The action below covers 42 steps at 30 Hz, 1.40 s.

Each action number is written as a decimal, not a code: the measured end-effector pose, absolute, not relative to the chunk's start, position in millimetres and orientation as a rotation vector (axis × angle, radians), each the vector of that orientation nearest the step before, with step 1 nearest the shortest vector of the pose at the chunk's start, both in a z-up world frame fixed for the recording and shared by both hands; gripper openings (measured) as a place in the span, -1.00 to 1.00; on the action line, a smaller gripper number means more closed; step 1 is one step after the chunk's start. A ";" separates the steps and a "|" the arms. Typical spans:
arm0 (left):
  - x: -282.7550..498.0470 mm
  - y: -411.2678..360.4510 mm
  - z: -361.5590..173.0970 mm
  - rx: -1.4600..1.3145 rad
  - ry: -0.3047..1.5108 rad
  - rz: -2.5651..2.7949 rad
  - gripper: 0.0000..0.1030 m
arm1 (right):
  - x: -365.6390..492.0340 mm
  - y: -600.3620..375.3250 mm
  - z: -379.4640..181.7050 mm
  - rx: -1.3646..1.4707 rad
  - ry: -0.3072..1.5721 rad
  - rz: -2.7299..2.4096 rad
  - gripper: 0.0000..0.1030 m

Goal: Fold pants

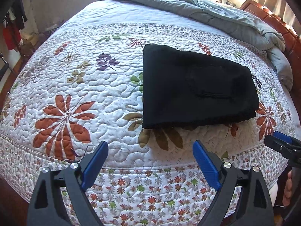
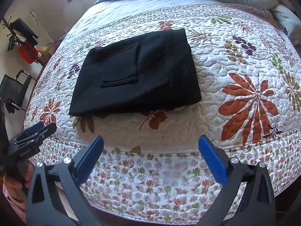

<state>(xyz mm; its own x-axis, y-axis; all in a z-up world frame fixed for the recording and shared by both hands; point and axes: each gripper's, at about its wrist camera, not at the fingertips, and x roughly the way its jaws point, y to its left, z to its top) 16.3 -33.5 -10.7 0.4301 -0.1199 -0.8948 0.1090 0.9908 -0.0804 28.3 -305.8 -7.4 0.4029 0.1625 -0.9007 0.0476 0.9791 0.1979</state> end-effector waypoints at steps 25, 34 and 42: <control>2.6 -50.4 23.3 0.042 1.040 -0.129 0.78 | 23.4 -300.7 12.9 0.155 1.113 0.023 0.94; 2.8 -48.8 16.7 0.041 1.062 -0.128 0.79 | 24.3 -299.0 9.4 0.157 1.121 0.021 0.94; 4.3 -47.6 12.0 0.045 1.078 -0.129 0.79 | 24.2 -299.0 8.4 0.160 1.122 0.022 0.94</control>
<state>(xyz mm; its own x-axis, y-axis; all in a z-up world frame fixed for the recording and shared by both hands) 4.3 -47.6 12.0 0.4664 -0.0827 -0.8807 0.1268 0.9916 -0.0260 24.2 -299.0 8.4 0.4347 0.0986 -0.8952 0.0627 0.9883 0.1393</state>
